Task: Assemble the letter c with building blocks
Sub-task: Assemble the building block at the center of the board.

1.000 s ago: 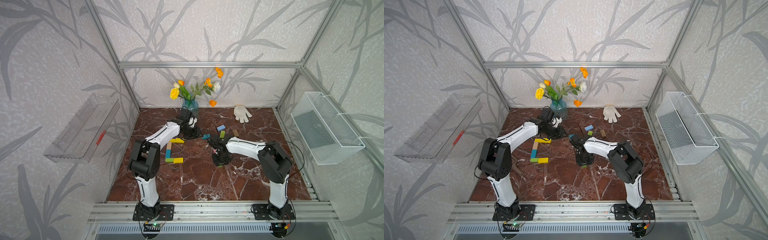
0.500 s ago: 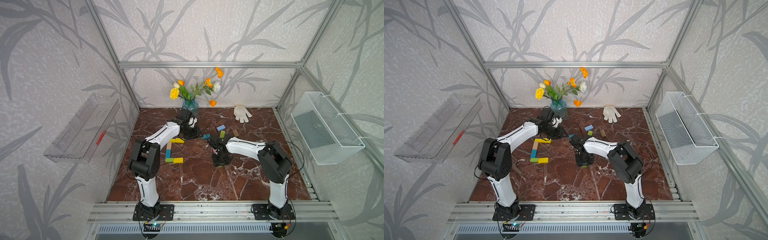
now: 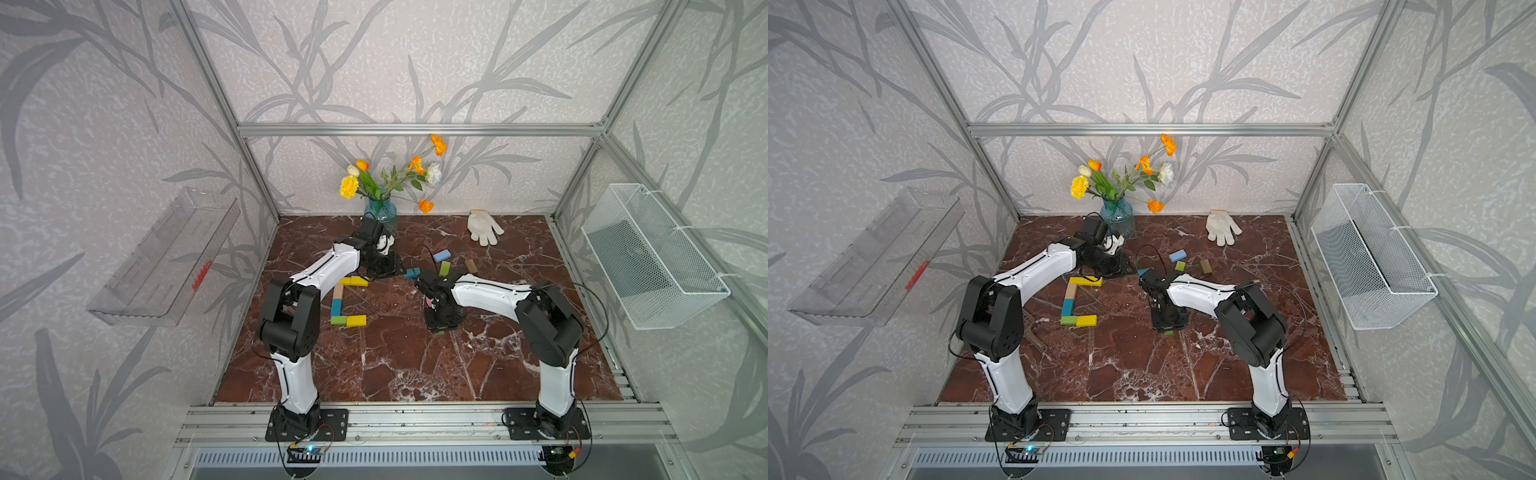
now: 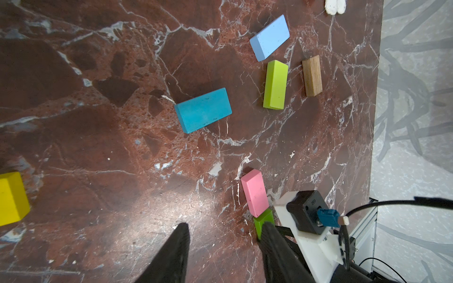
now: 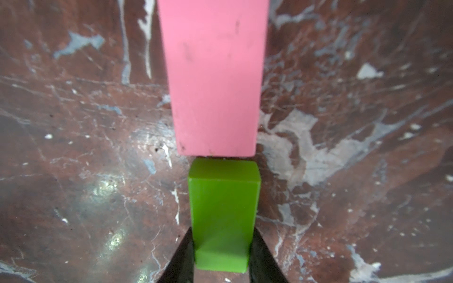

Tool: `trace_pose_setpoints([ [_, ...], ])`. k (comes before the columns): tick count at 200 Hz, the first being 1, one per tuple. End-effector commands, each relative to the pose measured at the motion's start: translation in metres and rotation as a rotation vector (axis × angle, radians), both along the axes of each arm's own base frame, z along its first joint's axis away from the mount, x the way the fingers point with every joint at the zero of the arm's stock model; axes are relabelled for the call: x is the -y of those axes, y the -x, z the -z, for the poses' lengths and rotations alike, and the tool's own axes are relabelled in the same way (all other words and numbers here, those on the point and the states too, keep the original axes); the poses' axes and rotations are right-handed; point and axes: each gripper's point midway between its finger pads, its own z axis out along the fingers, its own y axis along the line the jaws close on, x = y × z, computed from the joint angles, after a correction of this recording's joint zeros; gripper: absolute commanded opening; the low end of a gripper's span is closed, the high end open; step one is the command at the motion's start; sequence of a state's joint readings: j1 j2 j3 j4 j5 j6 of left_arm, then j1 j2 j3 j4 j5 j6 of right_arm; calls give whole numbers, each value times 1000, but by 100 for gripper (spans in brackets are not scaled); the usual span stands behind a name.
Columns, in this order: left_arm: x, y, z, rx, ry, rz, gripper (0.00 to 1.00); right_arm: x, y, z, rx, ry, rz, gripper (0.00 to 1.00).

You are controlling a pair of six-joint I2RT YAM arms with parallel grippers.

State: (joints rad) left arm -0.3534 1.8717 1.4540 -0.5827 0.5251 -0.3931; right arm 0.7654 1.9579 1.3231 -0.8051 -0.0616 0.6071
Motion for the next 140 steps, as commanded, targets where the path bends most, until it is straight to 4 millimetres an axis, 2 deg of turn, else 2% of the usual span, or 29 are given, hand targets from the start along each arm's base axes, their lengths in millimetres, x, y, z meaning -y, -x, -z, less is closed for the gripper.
trace_pose_setpoints([
  [1,-1,2,2,-3,-18,11,49,-2,-4,-5,8,-6,-11,32],
  [140,-1,2,4,-8,-24,10,49,-2,-7,-5,13,-16,-9,31],
])
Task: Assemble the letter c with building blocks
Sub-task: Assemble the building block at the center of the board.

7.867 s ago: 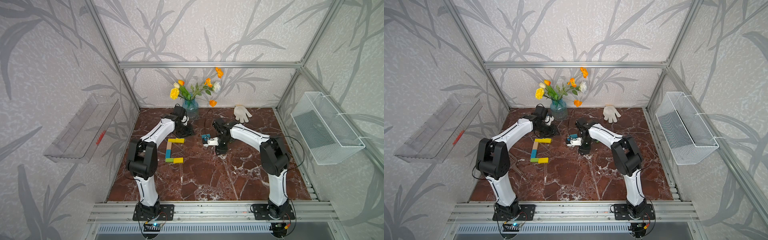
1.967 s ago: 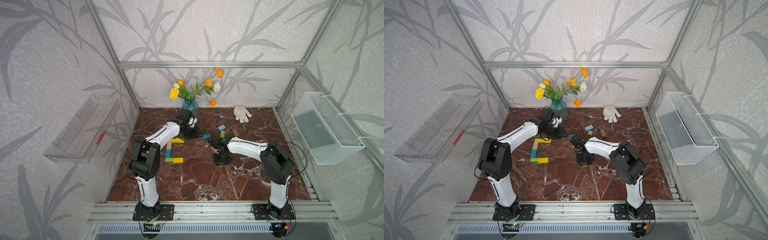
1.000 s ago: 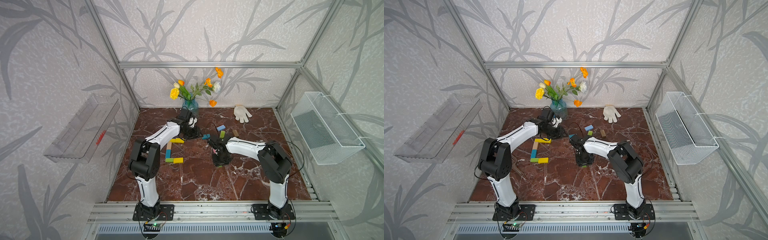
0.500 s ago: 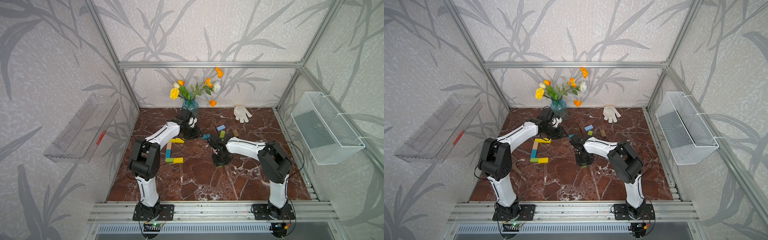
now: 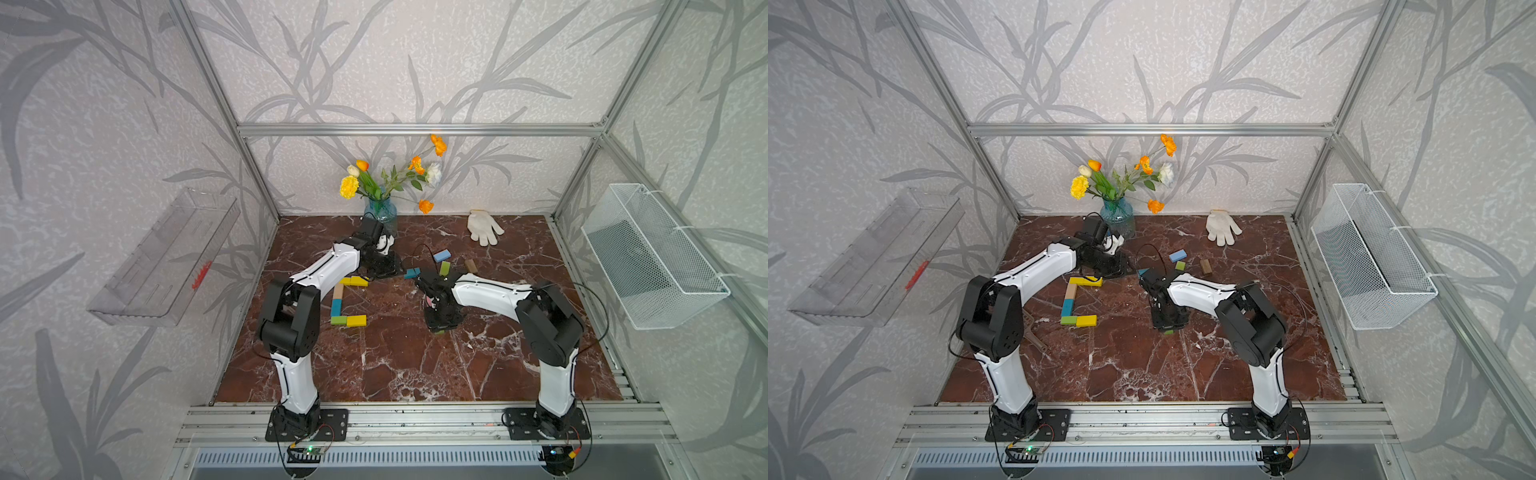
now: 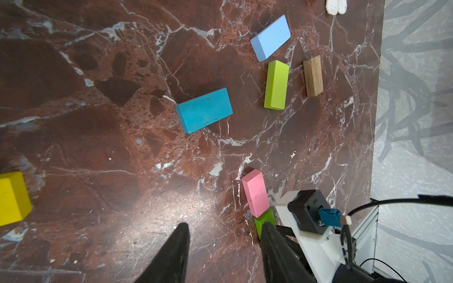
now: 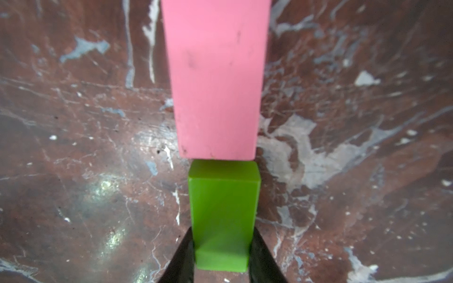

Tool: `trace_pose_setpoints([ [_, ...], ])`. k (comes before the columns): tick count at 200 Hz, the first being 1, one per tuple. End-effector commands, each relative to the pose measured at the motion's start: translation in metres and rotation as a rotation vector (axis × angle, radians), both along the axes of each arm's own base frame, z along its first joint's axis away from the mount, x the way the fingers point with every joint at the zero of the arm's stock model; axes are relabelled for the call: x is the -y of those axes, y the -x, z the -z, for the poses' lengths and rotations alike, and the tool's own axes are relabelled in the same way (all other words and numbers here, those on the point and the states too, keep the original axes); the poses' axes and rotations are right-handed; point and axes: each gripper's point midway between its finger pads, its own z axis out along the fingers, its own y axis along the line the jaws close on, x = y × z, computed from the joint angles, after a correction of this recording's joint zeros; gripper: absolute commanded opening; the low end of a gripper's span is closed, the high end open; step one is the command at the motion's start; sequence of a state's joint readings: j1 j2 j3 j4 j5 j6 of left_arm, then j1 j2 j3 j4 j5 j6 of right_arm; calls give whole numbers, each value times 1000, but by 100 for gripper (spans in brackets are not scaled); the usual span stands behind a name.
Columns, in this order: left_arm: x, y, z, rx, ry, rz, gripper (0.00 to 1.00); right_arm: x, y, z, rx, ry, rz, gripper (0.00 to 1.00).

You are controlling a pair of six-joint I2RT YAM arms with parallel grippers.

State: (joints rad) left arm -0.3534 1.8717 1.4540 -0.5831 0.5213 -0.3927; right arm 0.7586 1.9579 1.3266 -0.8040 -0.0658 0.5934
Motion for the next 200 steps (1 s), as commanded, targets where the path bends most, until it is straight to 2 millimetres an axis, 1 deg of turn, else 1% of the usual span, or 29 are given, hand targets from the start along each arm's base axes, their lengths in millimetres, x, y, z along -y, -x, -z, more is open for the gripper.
trace_pose_setpoints([
  [1,0,2,3,-9,-20,11,49,-2,-5,-4,11,-10,-1,31],
  [57,-1,2,5,-11,-22,9,49,-5,-6,-4,11,-25,-15,29],
  [128,-1,2,6,-14,-25,11,48,-6,-8,-4,12,-16,-18,29],
  [170,-1,2,7,-13,-27,12,48,-2,-9,-4,15,-11,-2,33],
  [200,-1,3,7,-15,-28,12,48,1,-9,-2,9,-12,12,33],
])
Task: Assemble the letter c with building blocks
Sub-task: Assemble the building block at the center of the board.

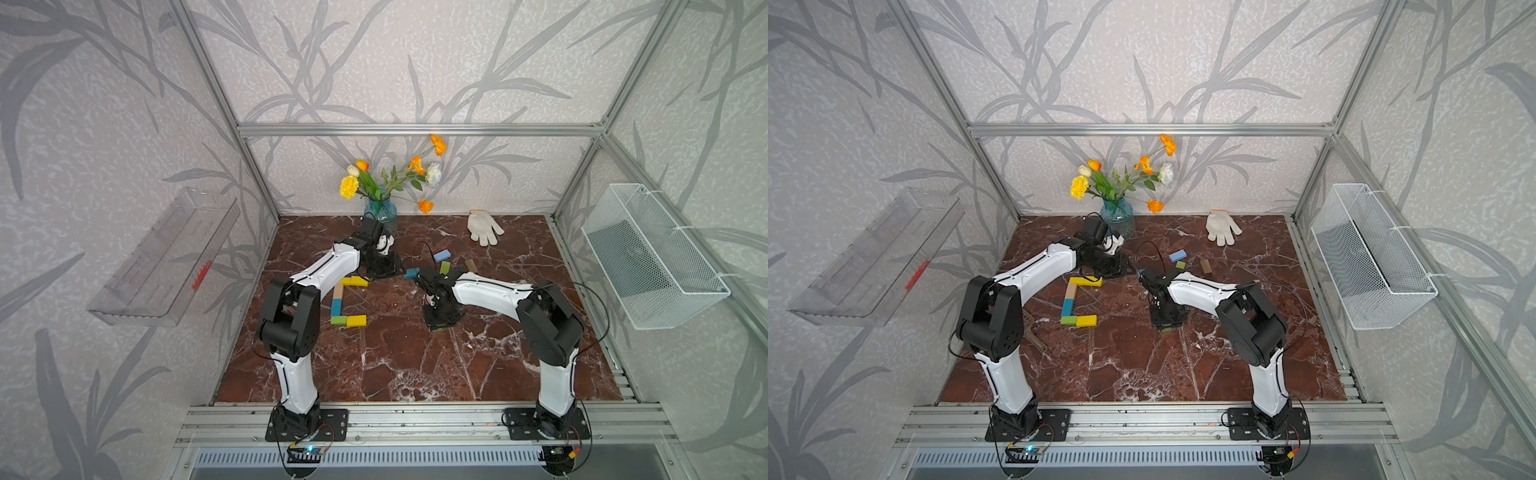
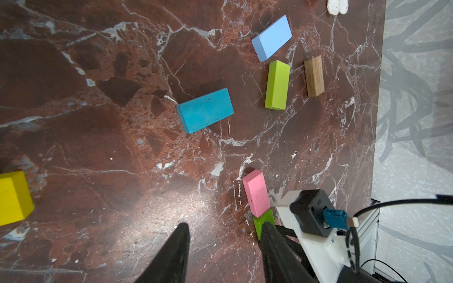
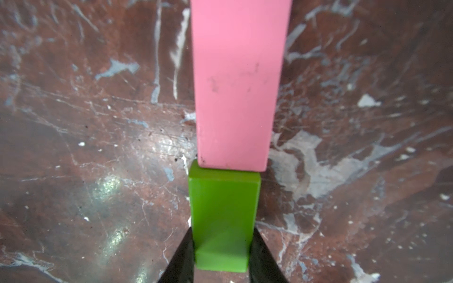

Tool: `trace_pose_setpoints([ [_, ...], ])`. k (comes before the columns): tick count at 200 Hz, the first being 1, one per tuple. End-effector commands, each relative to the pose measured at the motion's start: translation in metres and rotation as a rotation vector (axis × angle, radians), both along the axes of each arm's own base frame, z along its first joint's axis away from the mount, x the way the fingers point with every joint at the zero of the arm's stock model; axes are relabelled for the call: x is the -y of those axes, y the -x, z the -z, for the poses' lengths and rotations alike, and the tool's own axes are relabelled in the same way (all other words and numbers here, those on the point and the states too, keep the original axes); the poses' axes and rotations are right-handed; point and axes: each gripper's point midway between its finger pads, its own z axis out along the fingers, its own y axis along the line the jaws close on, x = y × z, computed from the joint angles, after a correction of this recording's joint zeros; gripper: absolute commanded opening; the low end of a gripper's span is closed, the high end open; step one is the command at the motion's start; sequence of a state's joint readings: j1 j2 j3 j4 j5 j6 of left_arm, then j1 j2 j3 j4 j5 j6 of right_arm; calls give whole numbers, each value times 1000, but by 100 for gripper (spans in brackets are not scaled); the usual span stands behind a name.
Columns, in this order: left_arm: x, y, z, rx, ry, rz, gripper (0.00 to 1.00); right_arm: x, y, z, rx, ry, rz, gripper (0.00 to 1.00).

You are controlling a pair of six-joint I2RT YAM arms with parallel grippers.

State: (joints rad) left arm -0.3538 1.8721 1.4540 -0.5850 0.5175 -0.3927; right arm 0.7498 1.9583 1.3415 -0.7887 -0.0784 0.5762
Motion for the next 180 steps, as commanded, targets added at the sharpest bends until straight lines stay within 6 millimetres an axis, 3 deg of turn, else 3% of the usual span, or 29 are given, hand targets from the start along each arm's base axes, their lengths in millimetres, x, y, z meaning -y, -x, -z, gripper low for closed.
trace_pose_setpoints([
  [1,0,2,6,-13,-23,14,48,6,-2,2,-7,18,21,33],
  [49,0,2,7,-15,-24,14,48,6,-1,4,-17,16,24,34],
  [133,0,2,6,-12,-26,14,48,4,-2,3,-15,8,19,45],
  [180,0,1,4,-4,-24,18,49,8,-2,-22,52,-23,19,52],
])
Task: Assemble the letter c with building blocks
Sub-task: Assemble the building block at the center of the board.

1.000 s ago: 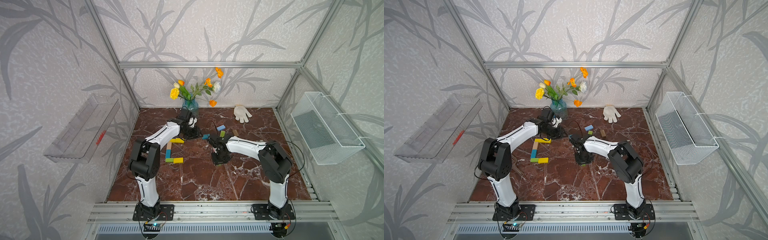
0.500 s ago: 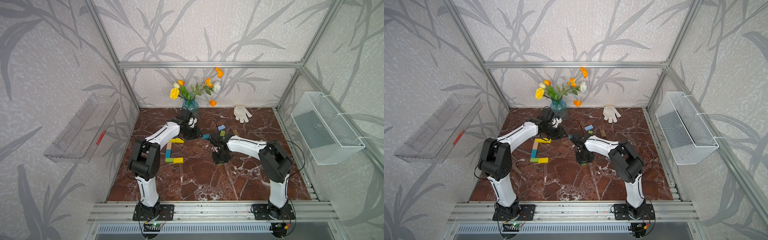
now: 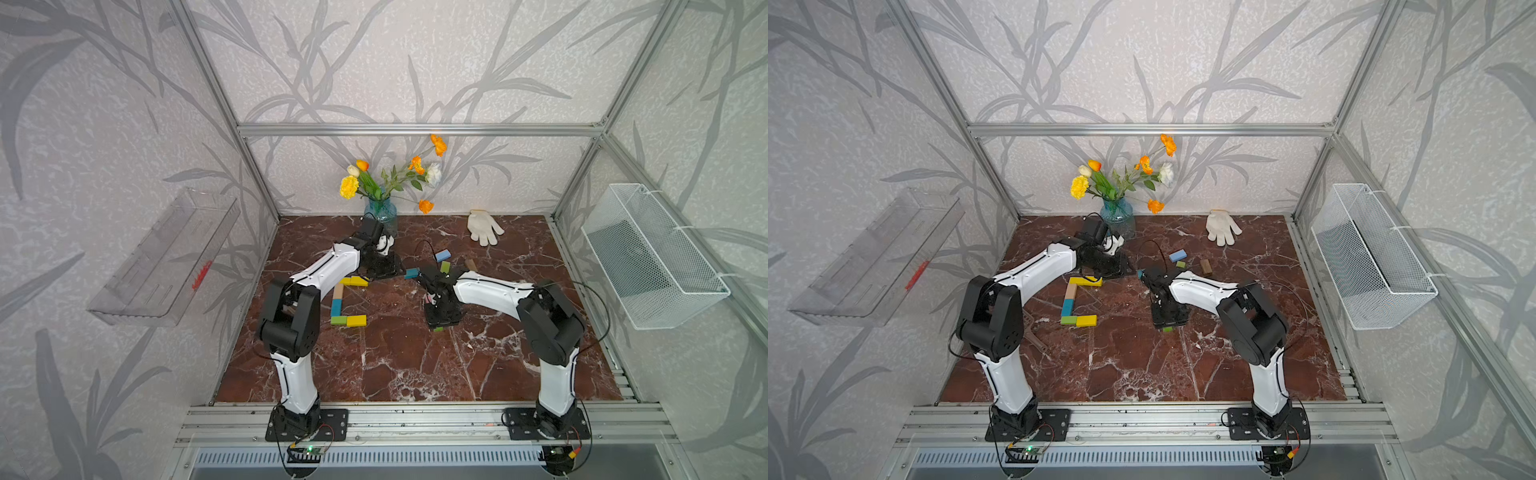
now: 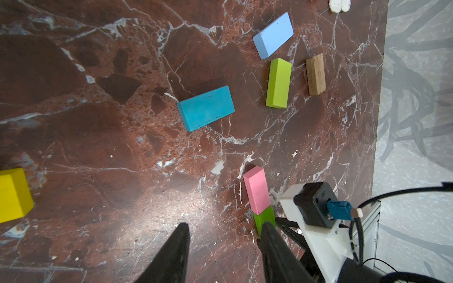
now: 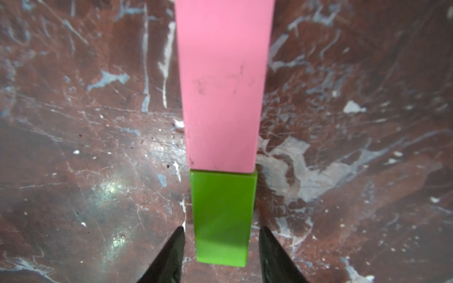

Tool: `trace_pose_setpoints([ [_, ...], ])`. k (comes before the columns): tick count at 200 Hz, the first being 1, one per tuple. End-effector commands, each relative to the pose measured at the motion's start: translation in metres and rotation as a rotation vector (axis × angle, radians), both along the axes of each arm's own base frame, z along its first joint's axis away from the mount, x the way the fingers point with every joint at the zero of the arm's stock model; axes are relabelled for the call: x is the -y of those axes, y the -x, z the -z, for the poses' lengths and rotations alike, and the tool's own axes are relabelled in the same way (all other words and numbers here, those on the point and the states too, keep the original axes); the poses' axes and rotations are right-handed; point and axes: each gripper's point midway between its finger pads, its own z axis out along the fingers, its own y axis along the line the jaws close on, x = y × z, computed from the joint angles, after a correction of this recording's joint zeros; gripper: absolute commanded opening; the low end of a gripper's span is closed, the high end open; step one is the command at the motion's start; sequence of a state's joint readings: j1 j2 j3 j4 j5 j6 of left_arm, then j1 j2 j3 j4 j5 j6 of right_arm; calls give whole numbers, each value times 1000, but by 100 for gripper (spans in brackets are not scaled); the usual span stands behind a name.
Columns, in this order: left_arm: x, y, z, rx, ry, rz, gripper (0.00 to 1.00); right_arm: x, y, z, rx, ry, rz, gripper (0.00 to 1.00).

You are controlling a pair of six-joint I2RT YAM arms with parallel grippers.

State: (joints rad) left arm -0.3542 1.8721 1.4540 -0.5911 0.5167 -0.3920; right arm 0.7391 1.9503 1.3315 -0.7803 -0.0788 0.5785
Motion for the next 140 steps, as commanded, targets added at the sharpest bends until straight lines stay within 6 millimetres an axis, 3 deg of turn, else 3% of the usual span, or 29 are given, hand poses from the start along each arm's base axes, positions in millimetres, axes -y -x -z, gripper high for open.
trace_pose_setpoints([
  [1,0,0,4,1,-21,17,49,5,0,-23,50,-19,6,53],
  [49,0,4,-5,66,-66,44,51,23,8,-58,81,-74,42,73],
  [72,0,14,3,66,-116,29,53,37,7,-77,88,-124,93,81],
  [94,0,26,18,31,-156,-41,54,51,2,-85,61,-170,142,89],
  [122,0,28,20,49,-204,-125,57,66,-6,-86,41,-205,153,96],
  [129,1,28,18,57,-222,-135,62,69,-8,-85,36,-208,150,98],
  [132,1,27,17,62,-231,-141,89,70,-9,-85,34,-210,148,99],
  [134,1,26,17,64,-238,-146,97,72,-9,-85,32,-209,147,100],
  [140,1,24,16,75,-253,-154,99,75,-11,-86,27,-207,146,99],
])
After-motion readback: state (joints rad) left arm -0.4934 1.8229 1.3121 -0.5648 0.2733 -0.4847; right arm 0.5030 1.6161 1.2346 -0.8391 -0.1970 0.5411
